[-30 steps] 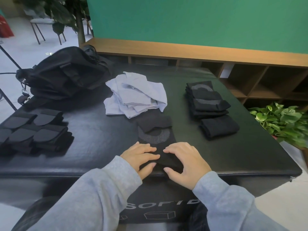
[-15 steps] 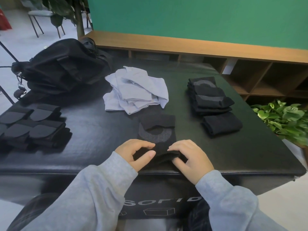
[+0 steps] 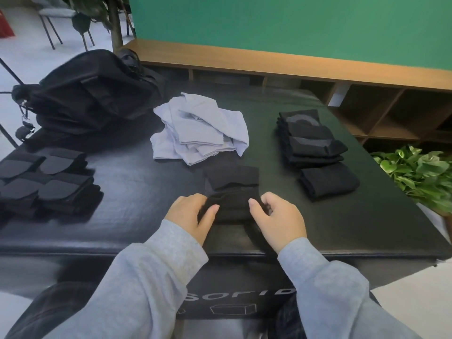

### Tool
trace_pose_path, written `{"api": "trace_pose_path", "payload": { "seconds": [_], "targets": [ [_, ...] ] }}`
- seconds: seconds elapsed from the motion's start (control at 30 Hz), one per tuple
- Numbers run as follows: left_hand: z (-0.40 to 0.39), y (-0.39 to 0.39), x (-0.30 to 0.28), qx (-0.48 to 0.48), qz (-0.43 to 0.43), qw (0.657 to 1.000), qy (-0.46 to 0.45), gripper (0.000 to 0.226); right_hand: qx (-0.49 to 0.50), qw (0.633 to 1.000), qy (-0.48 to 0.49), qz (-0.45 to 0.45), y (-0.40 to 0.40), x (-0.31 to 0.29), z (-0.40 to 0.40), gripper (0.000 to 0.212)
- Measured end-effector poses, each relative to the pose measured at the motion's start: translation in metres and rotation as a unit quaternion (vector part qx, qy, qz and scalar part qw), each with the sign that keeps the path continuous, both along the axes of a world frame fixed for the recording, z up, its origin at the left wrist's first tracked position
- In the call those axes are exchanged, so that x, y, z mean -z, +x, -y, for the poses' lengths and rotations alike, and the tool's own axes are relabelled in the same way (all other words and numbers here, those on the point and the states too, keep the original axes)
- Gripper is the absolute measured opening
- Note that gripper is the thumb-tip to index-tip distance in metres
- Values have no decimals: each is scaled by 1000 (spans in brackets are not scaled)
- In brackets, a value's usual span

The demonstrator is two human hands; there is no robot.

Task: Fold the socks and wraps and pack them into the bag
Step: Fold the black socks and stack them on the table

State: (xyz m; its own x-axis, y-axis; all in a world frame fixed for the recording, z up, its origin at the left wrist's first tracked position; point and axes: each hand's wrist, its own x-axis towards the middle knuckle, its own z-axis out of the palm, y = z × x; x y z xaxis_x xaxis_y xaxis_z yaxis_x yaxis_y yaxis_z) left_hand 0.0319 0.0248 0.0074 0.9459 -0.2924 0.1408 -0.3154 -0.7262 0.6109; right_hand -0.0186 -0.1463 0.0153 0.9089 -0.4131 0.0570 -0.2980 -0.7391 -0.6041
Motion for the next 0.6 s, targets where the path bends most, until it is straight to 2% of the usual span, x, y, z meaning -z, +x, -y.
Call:
{"api": "trace_pose_path", "payload": {
  "seconds": [0.07,0.13,0.23,0.43,0.53,0.6],
  "targets": [
    [3,3,0,-29,-18,999,-22,16,13,1000,-16,-11,2,0,-2,33],
    [5,5,3,-38,-17,998,-45,24,15,1000,-22,-8,2,1,-3,25],
    [7,6,3,-35,-9,999,-35,27,13,999,-31,2,0,3,-2,18],
    [6,5,1,0,60,998,21,6,-3,996,-79,45,-4,7,-4,9],
    [6,2,9,15,67,997,25,21,-12,995,-81,63,-5,10,-4,7],
    [7,0,12,22,96,995,2,16,-22,994,-82,62,-5,11,-4,11]
  ]
}}
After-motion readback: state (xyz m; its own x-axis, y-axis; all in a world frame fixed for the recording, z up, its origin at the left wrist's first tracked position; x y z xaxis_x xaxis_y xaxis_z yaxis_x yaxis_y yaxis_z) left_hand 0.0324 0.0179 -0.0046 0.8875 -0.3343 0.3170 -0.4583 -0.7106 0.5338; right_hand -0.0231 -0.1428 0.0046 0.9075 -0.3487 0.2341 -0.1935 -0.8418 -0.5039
